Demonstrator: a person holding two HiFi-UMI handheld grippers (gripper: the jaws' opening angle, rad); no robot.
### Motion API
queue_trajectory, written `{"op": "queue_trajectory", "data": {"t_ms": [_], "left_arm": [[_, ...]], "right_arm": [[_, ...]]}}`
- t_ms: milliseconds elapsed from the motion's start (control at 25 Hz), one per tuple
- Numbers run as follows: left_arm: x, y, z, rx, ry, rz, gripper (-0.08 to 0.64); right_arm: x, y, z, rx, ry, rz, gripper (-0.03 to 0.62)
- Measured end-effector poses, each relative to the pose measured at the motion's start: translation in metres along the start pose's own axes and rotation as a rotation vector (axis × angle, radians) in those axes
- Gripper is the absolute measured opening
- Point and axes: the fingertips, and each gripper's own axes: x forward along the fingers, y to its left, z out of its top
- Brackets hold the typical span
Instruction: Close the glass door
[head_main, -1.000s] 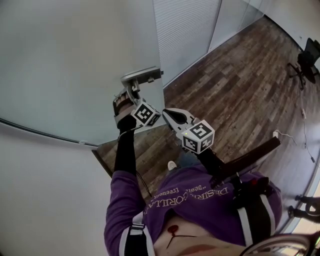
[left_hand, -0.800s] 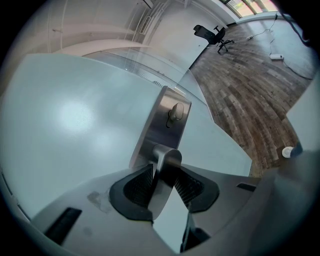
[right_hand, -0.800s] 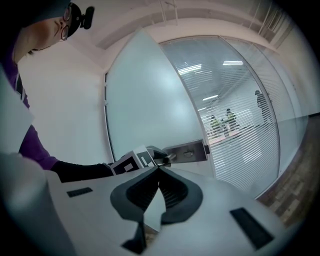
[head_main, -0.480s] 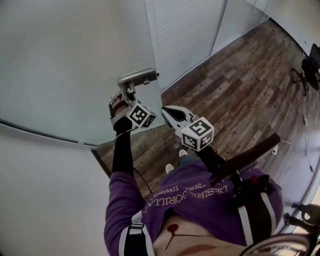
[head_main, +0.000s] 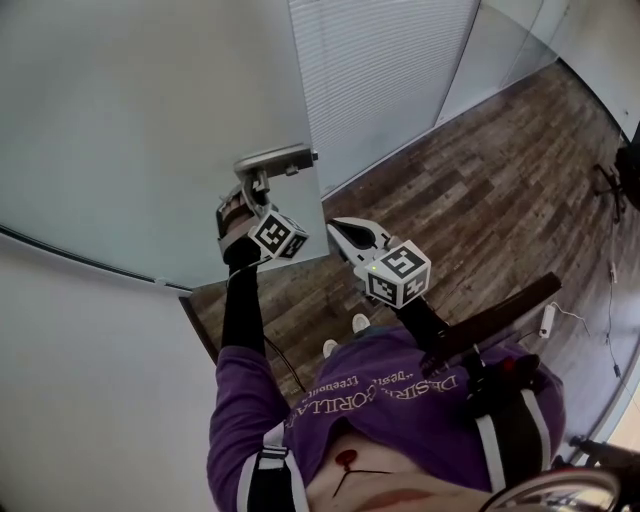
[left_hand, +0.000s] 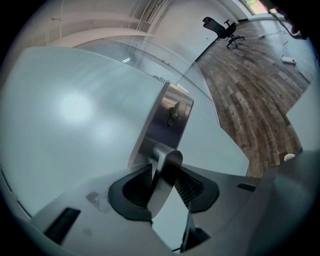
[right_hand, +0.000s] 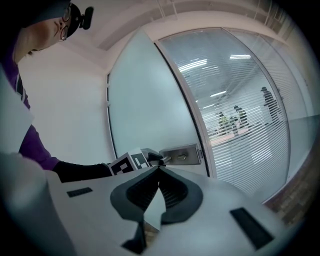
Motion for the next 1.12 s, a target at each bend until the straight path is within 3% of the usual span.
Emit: {"op": "queue_trajectory", "data": {"t_ms": [720, 1120], "left_arm": [[0.025, 0.015, 0.006, -0.029, 0.055, 0.006, 0.124], [0.036, 0.02, 0.01, -0.004, 0.031, 0.026, 0.124]], "right_arm": [[-0.001, -0.035, -0.003, 0.038, 0.008, 0.039, -0.003], [0.02, -0.04, 0.005, 0.048, -0.009, 0.014, -0.003]]}}
